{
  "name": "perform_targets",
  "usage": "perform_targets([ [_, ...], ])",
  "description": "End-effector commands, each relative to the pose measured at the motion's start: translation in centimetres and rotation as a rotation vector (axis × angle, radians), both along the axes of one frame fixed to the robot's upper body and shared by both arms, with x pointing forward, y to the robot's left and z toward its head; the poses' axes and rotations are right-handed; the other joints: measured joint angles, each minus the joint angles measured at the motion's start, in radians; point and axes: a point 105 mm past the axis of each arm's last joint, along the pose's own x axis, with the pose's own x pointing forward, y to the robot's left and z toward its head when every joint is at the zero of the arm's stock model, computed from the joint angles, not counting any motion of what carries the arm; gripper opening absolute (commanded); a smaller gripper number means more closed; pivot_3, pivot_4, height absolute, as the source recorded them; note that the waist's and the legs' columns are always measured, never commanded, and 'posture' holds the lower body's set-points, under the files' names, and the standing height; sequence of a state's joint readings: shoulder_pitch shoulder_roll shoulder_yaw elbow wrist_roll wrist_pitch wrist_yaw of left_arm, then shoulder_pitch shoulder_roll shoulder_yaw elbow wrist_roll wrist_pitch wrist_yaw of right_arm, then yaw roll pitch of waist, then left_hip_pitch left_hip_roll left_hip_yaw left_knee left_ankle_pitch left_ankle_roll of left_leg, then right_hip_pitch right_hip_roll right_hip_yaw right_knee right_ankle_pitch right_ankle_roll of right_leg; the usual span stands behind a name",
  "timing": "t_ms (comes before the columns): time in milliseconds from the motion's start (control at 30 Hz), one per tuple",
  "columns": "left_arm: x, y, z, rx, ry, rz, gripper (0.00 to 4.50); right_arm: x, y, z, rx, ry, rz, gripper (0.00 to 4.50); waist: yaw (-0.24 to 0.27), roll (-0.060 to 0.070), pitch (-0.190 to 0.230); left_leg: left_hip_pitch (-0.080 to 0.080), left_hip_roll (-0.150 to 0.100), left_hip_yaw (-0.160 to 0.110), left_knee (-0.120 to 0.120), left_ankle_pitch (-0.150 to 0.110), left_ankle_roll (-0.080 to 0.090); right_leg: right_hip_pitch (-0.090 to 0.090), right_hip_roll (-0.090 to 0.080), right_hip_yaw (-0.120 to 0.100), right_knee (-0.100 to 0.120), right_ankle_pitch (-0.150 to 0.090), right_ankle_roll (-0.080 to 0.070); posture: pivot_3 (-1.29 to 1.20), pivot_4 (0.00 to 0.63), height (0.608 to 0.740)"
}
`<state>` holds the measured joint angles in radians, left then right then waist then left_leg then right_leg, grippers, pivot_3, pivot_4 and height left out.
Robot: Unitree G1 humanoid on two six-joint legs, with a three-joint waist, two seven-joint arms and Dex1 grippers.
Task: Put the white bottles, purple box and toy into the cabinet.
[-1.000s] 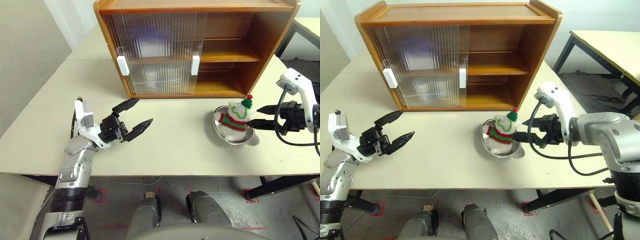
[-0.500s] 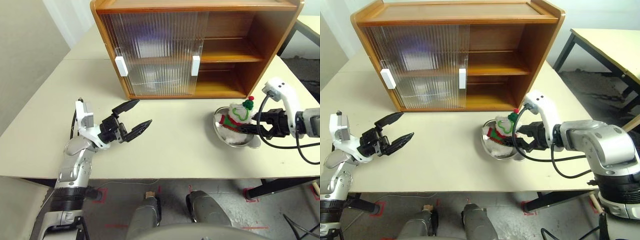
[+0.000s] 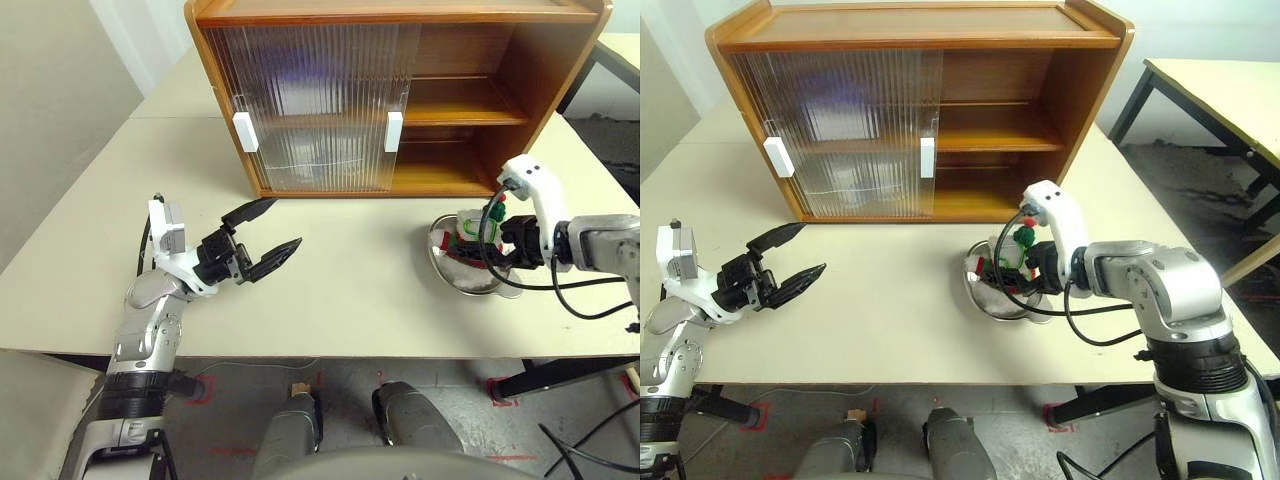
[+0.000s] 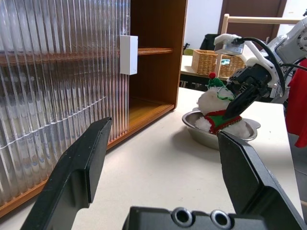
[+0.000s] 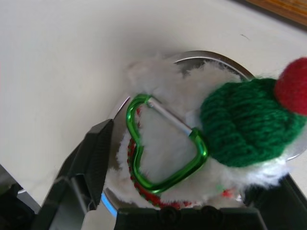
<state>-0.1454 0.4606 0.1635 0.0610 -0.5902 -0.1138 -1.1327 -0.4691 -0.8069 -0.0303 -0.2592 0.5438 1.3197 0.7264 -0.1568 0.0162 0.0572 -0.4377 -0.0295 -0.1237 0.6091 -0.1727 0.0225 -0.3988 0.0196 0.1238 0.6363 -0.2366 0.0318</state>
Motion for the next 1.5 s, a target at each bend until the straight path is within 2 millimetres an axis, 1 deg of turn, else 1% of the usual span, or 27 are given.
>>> perform_targets([
  [33,0.0,0.4,-0.3,0.016,0.000,0.016,4.50,-0.7,0.8,0.0,0.042,0.035,0.039,3.13,0.000,0.000,0.000,0.000,0.000,0.000,0.000,0.000,0.000,0.000,0.000,0.000,0.000,0.000,0.000,-0.25,0.072,0.740],
  [133,0.1,0.4,-0.2,0.012,-0.004,0.021,4.50,-1.0,0.8,-0.1,0.040,0.047,0.045,1.99,0.000,0.000,0.000,0.000,0.000,0.000,0.000,0.000,0.000,0.000,0.000,0.000,0.000,0.000,0.000,-0.25,0.071,0.740],
  [200,0.1,0.4,-0.2,0.011,-0.003,0.022,4.50,-0.9,0.5,-0.1,0.035,0.042,0.037,1.41,0.000,0.000,0.000,0.000,0.000,0.000,0.000,0.000,0.000,0.000,0.000,0.000,0.000,0.000,0.000,-0.25,0.070,0.740],
  [267,0.1,0.3,-0.4,0.004,0.007,0.021,4.50,-0.7,0.4,0.2,0.043,0.029,0.036,0.95,0.000,0.000,0.000,0.000,0.000,0.000,0.000,0.000,0.000,0.000,0.000,0.000,0.000,0.000,0.000,-0.25,0.070,0.740],
  [300,0.1,0.3,-0.4,0.003,0.008,0.020,4.50,-0.5,0.3,0.3,0.044,0.026,0.035,0.87,0.000,0.000,0.000,0.000,0.000,0.000,0.000,0.000,0.000,0.000,0.000,0.000,0.000,0.000,0.000,-0.25,0.070,0.740],
  [467,0.1,0.2,-0.4,-0.002,0.007,0.022,4.50,0.0,0.1,1.0,0.044,0.001,0.035,0.70,0.000,0.000,0.000,0.000,0.000,0.000,0.000,0.000,0.000,0.000,0.000,0.000,0.000,0.000,0.000,-0.24,0.071,0.740],
  [533,0.1,0.2,-0.5,-0.002,0.008,0.022,4.50,0.2,-0.1,1.6,0.045,-0.013,0.032,0.69,0.000,0.000,0.000,0.000,0.000,0.000,0.000,0.000,0.001,0.000,0.000,0.000,0.000,0.000,0.000,-0.25,0.073,0.740],
  [600,0.0,0.2,-0.6,-0.003,0.012,0.023,4.50,0.7,-0.1,3.2,0.103,-0.045,0.039,0.69,0.000,0.000,0.000,0.000,0.000,0.000,0.000,0.000,0.001,0.000,0.000,0.000,0.000,0.000,0.000,-0.25,0.073,0.740],
  [733,0.0,0.2,-0.6,-0.004,0.015,0.023,4.50,1.2,-0.1,5.5,0.169,-0.088,0.060,0.69,0.000,0.000,0.000,0.000,0.000,0.000,0.001,0.001,0.001,0.000,0.000,0.000,0.001,0.000,0.000,-0.25,0.073,0.740],
  [767,0.0,0.2,-0.6,-0.004,0.016,0.023,4.50,1.7,-0.2,6.7,0.194,-0.128,0.052,0.69,0.000,0.000,0.000,0.000,0.000,0.000,0.001,0.001,0.001,0.000,0.000,0.000,0.001,0.000,0.000,-0.25,0.073,0.740],
  [833,0.0,0.2,-0.6,-0.004,0.016,0.023,4.50,2.3,-0.4,7.8,0.222,-0.170,0.043,0.69,0.000,0.000,0.000,0.000,0.000,0.000,0.001,0.001,0.001,0.000,0.000,0.000,0.001,0.000,0.000,-0.25,0.073,0.740],
  [933,0.1,0.2,-0.5,-0.003,0.015,0.021,4.50,3.8,0.4,11.9,0.328,-0.319,0.056,0.69,-0.003,0.001,-0.001,0.000,0.000,0.000,0.001,0.001,0.001,0.000,0.000,0.000,0.001,0.001,0.000,-0.25,0.067,0.740],
  [1000,0.1,0.2,-0.5,-0.003,0.013,0.022,4.50,4.6,0.5,13.7,0.366,-0.397,0.054,0.69,-0.004,0.001,-0.001,0.001,0.000,0.000,0.001,0.001,0.002,-0.001,0.000,0.000,0.002,0.001,-0.001,-0.25,0.066,0.740],
  [1033,0.2,0.2,-0.4,-0.003,0.012,0.022,4.50,4.8,0.5,14.1,0.375,-0.420,0.054,0.69,-0.004,0.001,-0.001,0.001,0.000,0.000,0.001,0.001,0.002,-0.001,0.001,0.000,0.002,0.001,-0.001,-0.25,0.066,0.740],
  [1133,0.2,0.2,-0.4,-0.003,0.014,0.022,4.50,6.0,0.1,15.0,0.354,-0.508,0.027,0.69,-0.002,0.001,-0.001,0.001,0.001,-0.001,0.001,0.001,0.002,-0.001,0.001,0.000,0.002,0.001,-0.001,-0.25,0.066,0.740],
  [1200,0.2,0.2,-0.4,-0.003,0.014,0.022,4.50,6.6,0.1,15.4,0.353,-0.537,0.012,0.69,-0.002,0.001,-0.001,0.001,0.001,-0.001,0.001,0.001,0.002,-0.001,0.001,0.000,0.002,0.001,-0.001,-0.25,0.066,0.740],
  [1400,0.1,0.3,-0.4,-0.003,0.012,0.027,4.50,7.9,1.0,14.2,0.268,-0.577,0.019,0.69,-0.002,0.001,-0.001,0.001,0.001,-0.001,0.001,0.001,0.002,-0.001,0.001,-0.001,0.003,0.003,-0.004,-0.24,0.064,0.740],
  [1500,0.1,0.3,-0.4,-0.002,0.012,0.028,4.50,8.5,1.7,14.2,0.251,-0.613,0.013,0.69,-0.004,0.001,-0.001,0.002,0.001,-0.001,0.001,0.001,0.002,-0.001,0.001,-0.001,0.003,0.003,-0.003,-0.24,0.063,0.740],
])
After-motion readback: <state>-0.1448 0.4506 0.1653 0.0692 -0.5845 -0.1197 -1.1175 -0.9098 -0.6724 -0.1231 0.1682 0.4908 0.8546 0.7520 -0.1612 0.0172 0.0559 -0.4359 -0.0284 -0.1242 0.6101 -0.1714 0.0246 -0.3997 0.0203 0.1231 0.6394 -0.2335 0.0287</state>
